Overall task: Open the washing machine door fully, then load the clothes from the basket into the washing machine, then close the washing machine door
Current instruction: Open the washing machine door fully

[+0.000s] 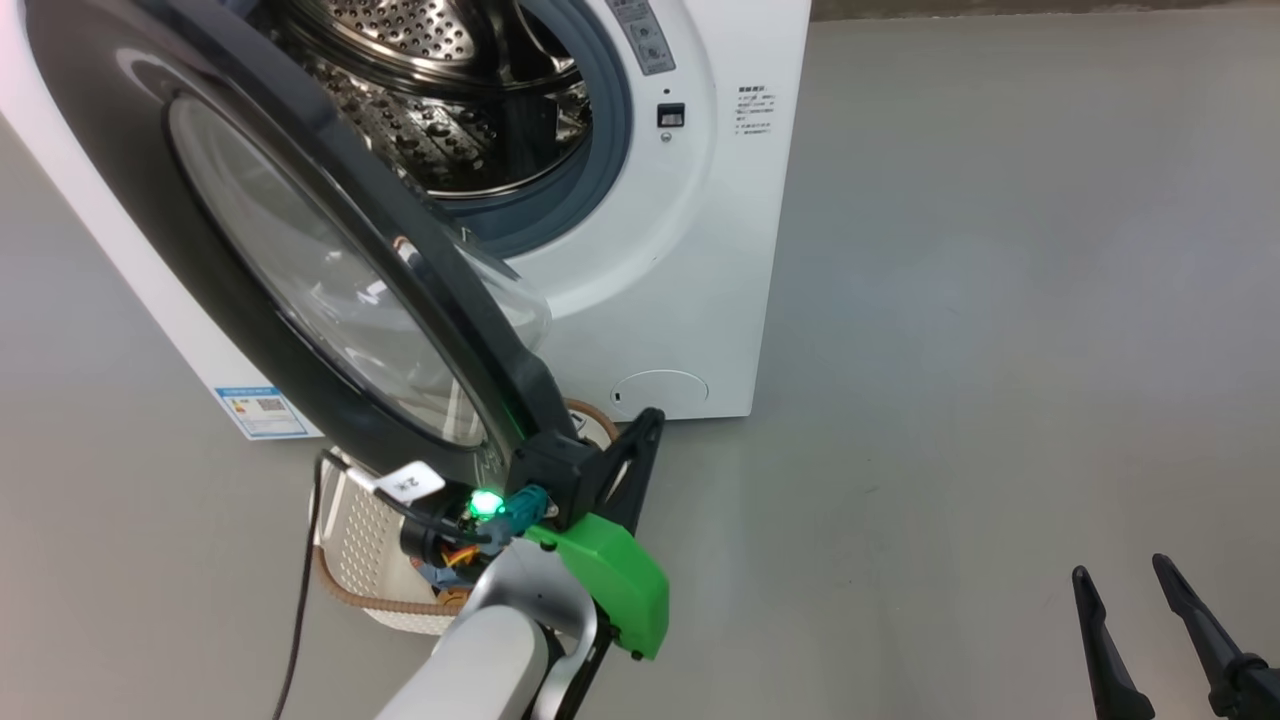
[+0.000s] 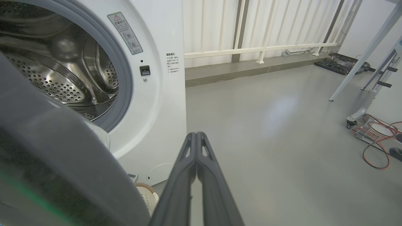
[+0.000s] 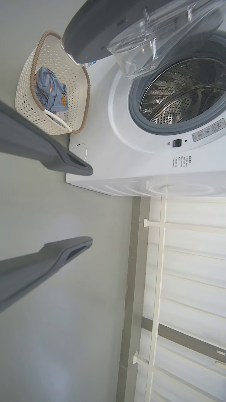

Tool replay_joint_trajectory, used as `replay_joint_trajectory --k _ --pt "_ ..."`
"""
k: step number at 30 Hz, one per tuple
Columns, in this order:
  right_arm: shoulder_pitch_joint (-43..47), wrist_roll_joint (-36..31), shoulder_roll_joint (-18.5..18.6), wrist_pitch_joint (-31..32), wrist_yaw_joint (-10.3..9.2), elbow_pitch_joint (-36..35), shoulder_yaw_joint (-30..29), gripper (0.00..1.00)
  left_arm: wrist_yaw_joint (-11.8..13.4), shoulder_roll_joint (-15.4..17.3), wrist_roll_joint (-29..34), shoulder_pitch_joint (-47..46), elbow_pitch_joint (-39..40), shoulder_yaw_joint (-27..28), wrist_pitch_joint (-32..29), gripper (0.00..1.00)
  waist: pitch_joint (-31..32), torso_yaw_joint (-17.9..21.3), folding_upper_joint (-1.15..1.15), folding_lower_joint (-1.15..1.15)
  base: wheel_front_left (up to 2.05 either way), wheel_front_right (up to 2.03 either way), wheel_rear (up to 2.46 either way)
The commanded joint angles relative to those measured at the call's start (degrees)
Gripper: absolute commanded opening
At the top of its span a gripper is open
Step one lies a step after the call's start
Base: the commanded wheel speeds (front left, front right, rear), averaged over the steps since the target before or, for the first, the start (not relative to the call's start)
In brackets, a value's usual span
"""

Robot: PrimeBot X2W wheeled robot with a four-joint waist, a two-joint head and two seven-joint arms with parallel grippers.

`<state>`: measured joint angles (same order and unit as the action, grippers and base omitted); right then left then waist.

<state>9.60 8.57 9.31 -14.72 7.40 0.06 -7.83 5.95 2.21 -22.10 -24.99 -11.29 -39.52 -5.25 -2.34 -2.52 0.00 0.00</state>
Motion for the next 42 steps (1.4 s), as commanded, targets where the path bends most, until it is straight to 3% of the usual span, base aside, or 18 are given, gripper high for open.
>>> replay_joint_trajectory --k 1,12,23,42 --pt "-1.49 -0.78 1.3 -0.28 0.09 -1.21 1.63 1.0 1.02 0.67 -0.74 -3.22 0.33 1.37 1.06 0.0 -0.15 -0.24 0.0 0.0 0.0 0.0 0.0" --pt "-2.05 -0.48 1.3 -0.28 0.09 -1.29 2.22 1.0 5.14 0.67 -3.84 -6.6 -6.37 -0.42 5.74 0.0 -0.62 -1.4 0.0 0.0 0.0 0.0 0.0" --pt "-2.42 -0.04 1.45 -0.28 0.09 -1.47 2.53 1.0 6.49 0.84 -5.28 -6.28 -9.26 -0.29 8.33 0.0 -0.96 -2.38 0.0 0.0 0.0 0.0 0.0" --pt "-2.64 -0.25 1.73 -0.28 0.09 -2.41 2.77 1.0 9.77 3.5 -3.0 -0.11 -1.07 -2.6 11.15 0.0 -1.74 -9.71 0.0 0.0 0.0 0.0 0.0"
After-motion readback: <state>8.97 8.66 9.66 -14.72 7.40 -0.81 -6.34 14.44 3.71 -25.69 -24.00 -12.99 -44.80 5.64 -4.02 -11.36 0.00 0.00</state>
